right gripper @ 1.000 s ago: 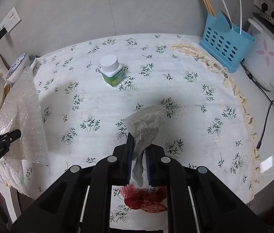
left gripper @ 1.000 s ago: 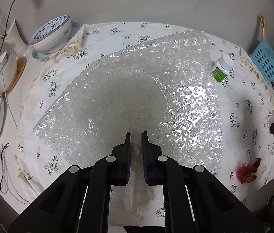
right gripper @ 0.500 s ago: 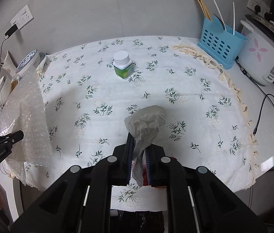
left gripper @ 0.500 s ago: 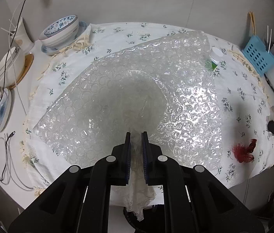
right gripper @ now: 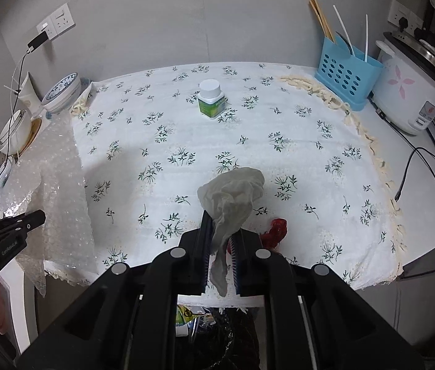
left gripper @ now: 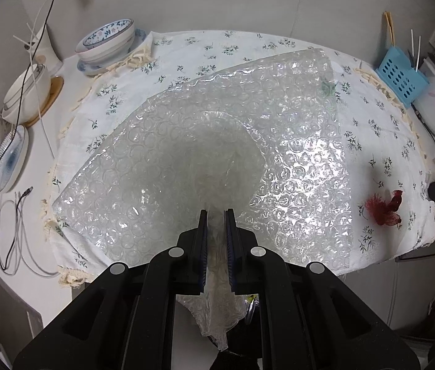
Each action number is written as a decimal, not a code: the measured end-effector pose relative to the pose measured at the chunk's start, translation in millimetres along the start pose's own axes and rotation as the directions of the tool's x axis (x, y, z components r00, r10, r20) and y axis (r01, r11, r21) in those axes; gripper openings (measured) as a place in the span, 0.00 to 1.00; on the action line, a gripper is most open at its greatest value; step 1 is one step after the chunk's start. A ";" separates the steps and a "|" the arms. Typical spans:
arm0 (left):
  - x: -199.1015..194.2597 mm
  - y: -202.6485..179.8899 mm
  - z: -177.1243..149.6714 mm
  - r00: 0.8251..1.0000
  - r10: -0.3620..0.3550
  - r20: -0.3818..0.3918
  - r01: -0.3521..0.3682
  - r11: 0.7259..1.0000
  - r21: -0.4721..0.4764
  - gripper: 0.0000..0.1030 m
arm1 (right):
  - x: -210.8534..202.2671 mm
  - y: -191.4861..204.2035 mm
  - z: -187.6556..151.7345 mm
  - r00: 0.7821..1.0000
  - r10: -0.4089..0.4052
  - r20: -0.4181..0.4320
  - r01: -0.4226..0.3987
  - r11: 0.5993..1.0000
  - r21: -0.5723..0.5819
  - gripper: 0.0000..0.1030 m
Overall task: Collect trash
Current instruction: 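Lift the bubble wrap and white tissue off the tablecloth, then carry the bubble wrap and tissue down over the trash bin, then open the left gripper to drop the bubble wrap while the right drops the tissue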
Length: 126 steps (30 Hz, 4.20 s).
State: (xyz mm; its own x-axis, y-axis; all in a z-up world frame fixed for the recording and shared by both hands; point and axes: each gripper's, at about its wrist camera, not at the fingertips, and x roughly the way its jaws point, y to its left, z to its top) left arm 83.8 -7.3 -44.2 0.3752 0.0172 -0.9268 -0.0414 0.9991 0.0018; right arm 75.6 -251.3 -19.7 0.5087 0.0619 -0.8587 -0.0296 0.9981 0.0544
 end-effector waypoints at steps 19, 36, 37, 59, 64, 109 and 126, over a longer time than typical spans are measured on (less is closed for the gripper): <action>-30.9 2.4 -72.9 1.000 -0.025 0.012 0.025 1.000 0.001 0.09 | -39.1 16.4 -54.8 0.999 0.030 0.031 -0.029 0.999 -0.013 0.10; -28.6 12.1 -146.4 0.999 -0.028 -0.025 0.028 1.000 -0.005 0.09 | -50.1 28.6 -112.1 0.998 0.060 0.015 -0.059 0.998 -0.039 0.10; -27.7 12.5 -150.3 0.999 -0.030 -0.028 0.030 1.000 -0.005 0.09 | -49.3 28.8 -115.2 0.998 0.059 0.010 -0.059 0.997 -0.039 0.10; 47.1 6.3 -238.7 0.984 -0.023 -0.177 0.028 0.999 0.028 0.09 | 12.9 35.6 -212.1 0.980 0.122 -0.158 -0.134 0.989 -0.064 0.10; 75.6 4.8 -247.7 0.980 -0.019 -0.200 0.024 1.000 0.021 0.09 | 39.3 38.7 -228.3 0.972 0.124 -0.200 -0.141 0.987 -0.073 0.10; 91.6 -12.6 -225.4 0.997 -0.055 -0.050 0.056 0.998 0.002 0.92 | 109.4 62.8 -224.6 0.947 0.137 -0.291 -0.176 0.978 -0.111 0.11; 93.9 11.1 -225.1 0.998 -0.039 -0.052 0.036 0.998 -0.046 0.94 | 115.7 70.6 -224.0 0.957 0.103 -0.271 -0.141 0.982 -0.127 0.49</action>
State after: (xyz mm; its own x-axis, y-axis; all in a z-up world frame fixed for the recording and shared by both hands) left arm -89.8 -3.2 -215.7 0.3278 -0.0235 -0.9444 -0.0708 0.9963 -0.0493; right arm -60.4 -173.2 -229.3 0.2511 0.1625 -0.9542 -0.2106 0.9714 0.1100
